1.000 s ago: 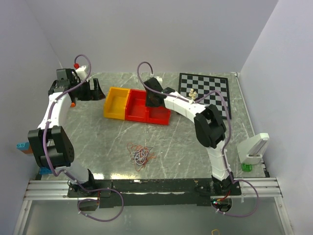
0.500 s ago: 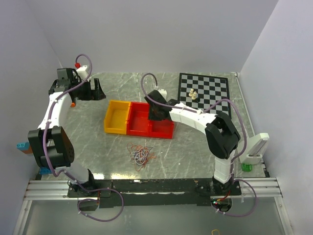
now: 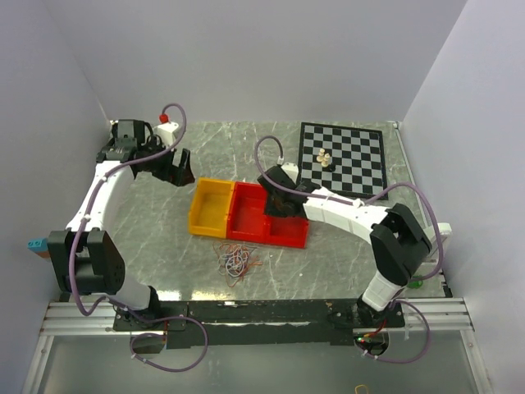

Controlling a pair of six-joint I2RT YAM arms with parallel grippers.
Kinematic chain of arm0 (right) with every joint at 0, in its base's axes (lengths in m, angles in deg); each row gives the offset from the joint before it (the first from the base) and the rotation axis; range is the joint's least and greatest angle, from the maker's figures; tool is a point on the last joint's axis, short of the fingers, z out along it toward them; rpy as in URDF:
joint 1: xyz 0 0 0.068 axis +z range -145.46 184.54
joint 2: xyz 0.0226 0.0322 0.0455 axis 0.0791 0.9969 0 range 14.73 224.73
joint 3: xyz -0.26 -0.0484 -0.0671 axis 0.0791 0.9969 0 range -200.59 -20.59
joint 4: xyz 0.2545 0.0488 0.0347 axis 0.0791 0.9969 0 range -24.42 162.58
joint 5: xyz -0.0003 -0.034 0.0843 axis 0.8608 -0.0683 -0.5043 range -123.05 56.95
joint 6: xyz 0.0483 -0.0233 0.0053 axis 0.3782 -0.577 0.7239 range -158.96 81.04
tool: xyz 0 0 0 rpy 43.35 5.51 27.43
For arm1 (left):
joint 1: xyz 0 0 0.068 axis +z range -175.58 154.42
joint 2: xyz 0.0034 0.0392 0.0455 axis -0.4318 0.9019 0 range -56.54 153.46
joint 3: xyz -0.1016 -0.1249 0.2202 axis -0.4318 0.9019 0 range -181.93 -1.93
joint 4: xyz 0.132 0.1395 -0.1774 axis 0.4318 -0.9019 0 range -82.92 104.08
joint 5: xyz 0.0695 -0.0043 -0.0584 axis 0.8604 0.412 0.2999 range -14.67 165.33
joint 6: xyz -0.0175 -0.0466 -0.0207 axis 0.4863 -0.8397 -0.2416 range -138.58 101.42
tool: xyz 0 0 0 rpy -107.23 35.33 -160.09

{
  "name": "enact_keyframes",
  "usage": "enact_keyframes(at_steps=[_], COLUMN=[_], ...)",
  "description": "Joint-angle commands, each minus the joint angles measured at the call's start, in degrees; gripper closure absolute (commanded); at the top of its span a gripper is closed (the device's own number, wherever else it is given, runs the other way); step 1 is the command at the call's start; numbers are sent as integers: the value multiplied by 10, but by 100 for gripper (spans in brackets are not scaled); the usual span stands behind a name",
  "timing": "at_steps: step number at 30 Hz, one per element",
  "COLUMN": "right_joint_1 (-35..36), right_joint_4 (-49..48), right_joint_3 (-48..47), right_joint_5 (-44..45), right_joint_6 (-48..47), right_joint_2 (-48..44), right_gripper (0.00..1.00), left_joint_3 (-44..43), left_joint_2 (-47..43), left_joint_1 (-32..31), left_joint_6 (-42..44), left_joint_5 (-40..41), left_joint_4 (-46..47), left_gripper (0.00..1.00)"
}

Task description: Untangle the cables

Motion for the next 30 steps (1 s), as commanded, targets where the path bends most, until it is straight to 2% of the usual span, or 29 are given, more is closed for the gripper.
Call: enact_keyframes(at_steps=[1,4,8,10,13,18,27,30], right_joint_1=[2,4,12,18,32,82,104,106], right_joint_4=[45,13,-61,-99,-131,-152,-169,-174], right_joint_3=[31,60,133,183,241,273,258,261], right_joint_5=[7,-11,-56,-94,-140,-164,-190,-189], right_joint_6=[-58,-89,-132,-150,-168,-199,-213,-207], right_joint_2=[-19,-72,-179,-224,-274,-297,-247,-248], right_gripper=[84,53,34,29,27,27,31,33], left_joint_3=[7,7,22,34,58,98,173,196], left_joint_2=[-20,-27,-44,-53,-71,-86,-79,-71], left_joint_1=[2,2,-31,-53,-82,-139,-223,-241], left_joint_6=[98,160,221,232,232,217,181,174], left_joint_5=[-47,-59,-58,-52,-55,-40,25,40], left_joint_4=[-84,-138,-190,-202,-192,-164,-72,-38], left_gripper=[3,3,3,3,3,3,1,8])
